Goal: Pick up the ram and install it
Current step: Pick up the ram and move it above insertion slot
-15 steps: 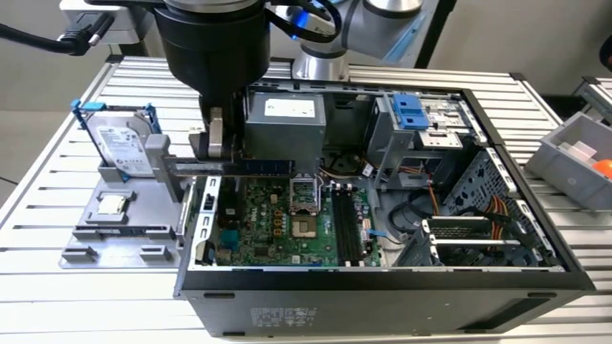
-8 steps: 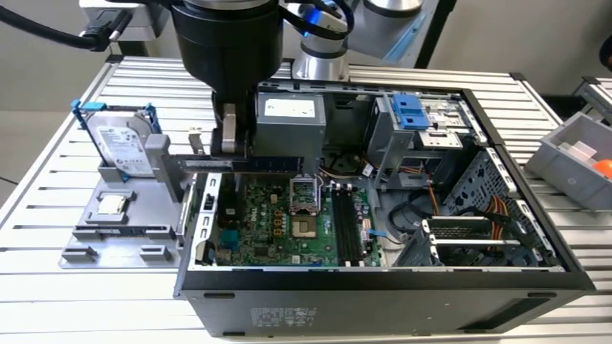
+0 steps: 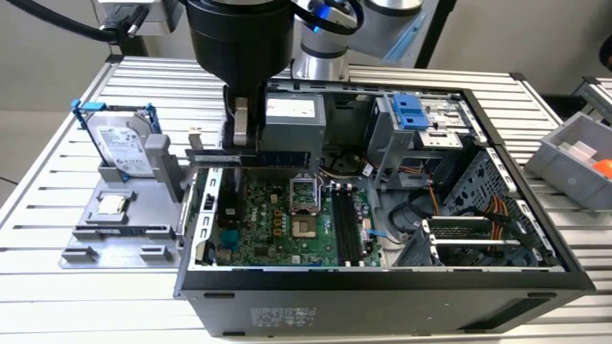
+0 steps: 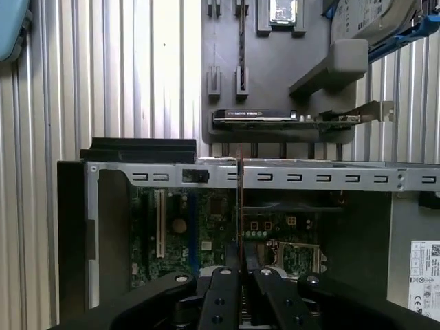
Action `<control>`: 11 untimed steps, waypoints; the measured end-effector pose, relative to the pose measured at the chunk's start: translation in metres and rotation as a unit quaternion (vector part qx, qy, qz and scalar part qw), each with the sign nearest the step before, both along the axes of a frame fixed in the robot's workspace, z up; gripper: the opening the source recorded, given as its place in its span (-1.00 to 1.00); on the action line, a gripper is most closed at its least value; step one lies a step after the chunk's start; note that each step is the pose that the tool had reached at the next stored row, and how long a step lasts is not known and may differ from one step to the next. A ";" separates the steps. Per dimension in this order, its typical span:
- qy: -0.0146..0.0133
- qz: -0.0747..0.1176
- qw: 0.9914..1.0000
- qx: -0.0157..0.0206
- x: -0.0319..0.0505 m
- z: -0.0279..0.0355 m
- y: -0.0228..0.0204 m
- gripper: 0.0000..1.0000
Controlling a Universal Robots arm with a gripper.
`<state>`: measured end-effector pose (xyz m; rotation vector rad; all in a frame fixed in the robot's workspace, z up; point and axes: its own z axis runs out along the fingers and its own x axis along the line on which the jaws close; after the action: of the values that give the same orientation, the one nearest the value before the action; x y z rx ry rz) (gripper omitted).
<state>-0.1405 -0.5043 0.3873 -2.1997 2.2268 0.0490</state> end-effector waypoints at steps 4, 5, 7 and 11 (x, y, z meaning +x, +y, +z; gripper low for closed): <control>0.000 0.000 1.000 0.000 0.0039 -0.0001 0.0047 -1.00; 0.000 0.000 1.000 0.000 0.0048 -0.0001 0.0059 -1.00; 0.000 0.000 1.000 0.000 0.0067 -0.0001 0.0085 -1.00; 0.000 0.000 1.000 0.000 0.0103 0.0000 0.0136 -1.00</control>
<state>-0.1302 -0.4907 0.3873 -2.1998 2.2267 0.0490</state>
